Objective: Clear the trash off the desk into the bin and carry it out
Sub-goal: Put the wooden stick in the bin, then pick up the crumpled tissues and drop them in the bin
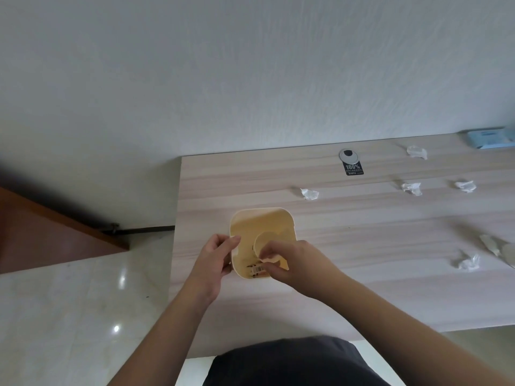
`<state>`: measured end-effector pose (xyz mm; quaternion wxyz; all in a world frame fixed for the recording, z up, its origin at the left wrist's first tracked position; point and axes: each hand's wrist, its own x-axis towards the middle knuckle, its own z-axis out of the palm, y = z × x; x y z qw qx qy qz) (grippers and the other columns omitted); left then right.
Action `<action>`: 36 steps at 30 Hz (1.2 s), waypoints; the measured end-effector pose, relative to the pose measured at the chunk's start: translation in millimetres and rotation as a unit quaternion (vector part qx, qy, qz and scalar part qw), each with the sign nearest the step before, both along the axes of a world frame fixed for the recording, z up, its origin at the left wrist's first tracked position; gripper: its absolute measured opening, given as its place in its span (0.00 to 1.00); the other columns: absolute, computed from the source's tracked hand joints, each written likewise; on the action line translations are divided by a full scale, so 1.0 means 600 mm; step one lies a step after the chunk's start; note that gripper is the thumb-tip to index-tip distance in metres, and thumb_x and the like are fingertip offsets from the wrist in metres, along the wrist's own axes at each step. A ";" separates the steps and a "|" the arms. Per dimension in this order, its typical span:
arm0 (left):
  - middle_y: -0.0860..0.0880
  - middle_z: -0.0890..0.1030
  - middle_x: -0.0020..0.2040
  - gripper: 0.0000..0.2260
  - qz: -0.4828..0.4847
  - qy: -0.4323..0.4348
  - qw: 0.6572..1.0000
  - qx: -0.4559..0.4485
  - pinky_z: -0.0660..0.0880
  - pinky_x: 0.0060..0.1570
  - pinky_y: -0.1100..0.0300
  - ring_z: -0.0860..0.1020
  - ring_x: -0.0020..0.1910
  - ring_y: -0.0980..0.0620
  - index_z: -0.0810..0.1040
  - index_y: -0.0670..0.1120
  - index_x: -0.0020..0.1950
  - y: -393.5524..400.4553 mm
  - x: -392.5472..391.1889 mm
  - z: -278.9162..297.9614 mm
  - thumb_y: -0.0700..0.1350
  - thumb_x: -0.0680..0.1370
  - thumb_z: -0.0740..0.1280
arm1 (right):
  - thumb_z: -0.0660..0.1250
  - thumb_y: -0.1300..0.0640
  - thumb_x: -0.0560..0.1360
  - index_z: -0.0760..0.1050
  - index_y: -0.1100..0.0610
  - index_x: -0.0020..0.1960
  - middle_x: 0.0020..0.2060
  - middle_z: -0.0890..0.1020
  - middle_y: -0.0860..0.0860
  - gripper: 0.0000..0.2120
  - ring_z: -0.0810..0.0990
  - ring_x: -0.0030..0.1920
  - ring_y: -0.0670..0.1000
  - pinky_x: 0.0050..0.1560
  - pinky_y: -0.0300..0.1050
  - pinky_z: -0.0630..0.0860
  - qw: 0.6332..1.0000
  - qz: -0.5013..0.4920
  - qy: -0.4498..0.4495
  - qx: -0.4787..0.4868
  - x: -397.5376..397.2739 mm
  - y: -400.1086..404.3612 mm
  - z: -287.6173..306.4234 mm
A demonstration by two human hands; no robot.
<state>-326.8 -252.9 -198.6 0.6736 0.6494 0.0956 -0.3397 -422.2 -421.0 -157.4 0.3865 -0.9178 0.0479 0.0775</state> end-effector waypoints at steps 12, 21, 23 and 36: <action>0.50 0.67 0.29 0.09 0.014 0.006 0.999 0.033 0.62 0.27 0.62 0.66 0.29 0.52 0.69 0.46 0.41 -0.028 0.006 -0.006 0.45 0.76 0.68 | 0.65 0.54 0.76 0.76 0.49 0.55 0.42 0.81 0.43 0.08 0.79 0.43 0.40 0.46 0.38 0.76 0.984 -0.149 -0.096 0.001 0.035 -0.136 -0.019; 0.56 0.70 0.25 0.08 0.044 -0.003 0.998 0.045 0.69 0.32 0.61 0.69 0.25 0.58 0.68 0.46 0.42 -0.069 0.003 0.011 0.44 0.77 0.66 | 0.60 0.50 0.78 0.57 0.49 0.75 0.70 0.68 0.58 0.27 0.70 0.65 0.60 0.65 0.57 0.67 0.971 -0.062 0.189 -0.134 0.123 -0.278 -0.187; 0.54 0.69 0.26 0.08 0.054 -0.007 0.997 0.050 0.67 0.32 0.61 0.68 0.26 0.56 0.69 0.46 0.41 -0.073 0.001 0.012 0.44 0.77 0.67 | 0.59 0.49 0.78 0.53 0.47 0.76 0.74 0.60 0.57 0.29 0.65 0.68 0.62 0.67 0.59 0.65 0.960 -0.033 0.204 -0.187 0.138 -0.286 -0.214; 0.56 0.67 0.22 0.08 0.094 -0.023 0.993 0.066 0.67 0.23 0.67 0.66 0.20 0.59 0.67 0.45 0.41 -0.089 -0.037 0.025 0.41 0.79 0.64 | 0.53 0.50 0.79 0.45 0.53 0.78 0.78 0.47 0.50 0.30 0.47 0.77 0.52 0.72 0.55 0.54 0.938 0.071 0.194 -0.278 0.125 -0.300 -0.295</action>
